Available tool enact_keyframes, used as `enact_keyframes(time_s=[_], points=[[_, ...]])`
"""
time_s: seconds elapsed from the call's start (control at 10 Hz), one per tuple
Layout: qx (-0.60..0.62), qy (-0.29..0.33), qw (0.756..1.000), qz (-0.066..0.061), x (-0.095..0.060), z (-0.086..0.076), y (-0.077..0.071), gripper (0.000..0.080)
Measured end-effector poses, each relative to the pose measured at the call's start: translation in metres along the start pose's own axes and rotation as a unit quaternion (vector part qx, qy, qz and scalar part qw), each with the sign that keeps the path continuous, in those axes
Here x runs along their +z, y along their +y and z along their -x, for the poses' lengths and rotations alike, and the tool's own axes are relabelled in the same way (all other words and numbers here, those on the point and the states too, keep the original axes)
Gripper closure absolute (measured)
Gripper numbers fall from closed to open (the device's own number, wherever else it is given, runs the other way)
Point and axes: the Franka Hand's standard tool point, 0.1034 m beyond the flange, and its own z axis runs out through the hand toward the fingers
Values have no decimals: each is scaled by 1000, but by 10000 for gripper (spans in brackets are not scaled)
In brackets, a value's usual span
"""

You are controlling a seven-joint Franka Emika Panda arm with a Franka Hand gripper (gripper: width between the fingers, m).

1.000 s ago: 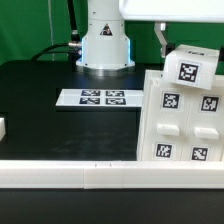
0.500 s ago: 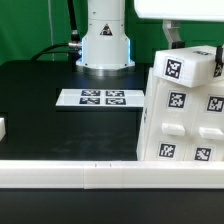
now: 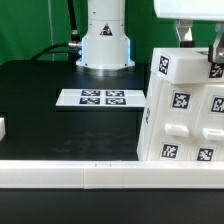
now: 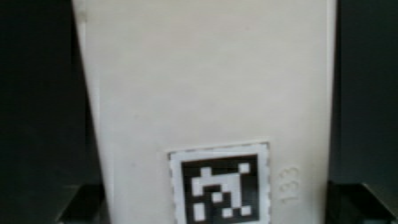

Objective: Assemble cabinet

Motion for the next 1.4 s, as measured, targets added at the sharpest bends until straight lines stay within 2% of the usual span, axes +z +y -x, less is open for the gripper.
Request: enact_keyframes(time_s=[0.2,0.3,0.5,1.1,1.3,1.4], points=[[95,2,995,-3,-1,0,0,239],[155,3,988,-13,1,-2,-1,239],[274,-3,961,-20,1,-3,-1,239],[330,-29,943,-33,-1,0,-7,239],[304,-29,952,-34,0,2,-7,239],[300,-31,953,-35,-1,2,-8,65]])
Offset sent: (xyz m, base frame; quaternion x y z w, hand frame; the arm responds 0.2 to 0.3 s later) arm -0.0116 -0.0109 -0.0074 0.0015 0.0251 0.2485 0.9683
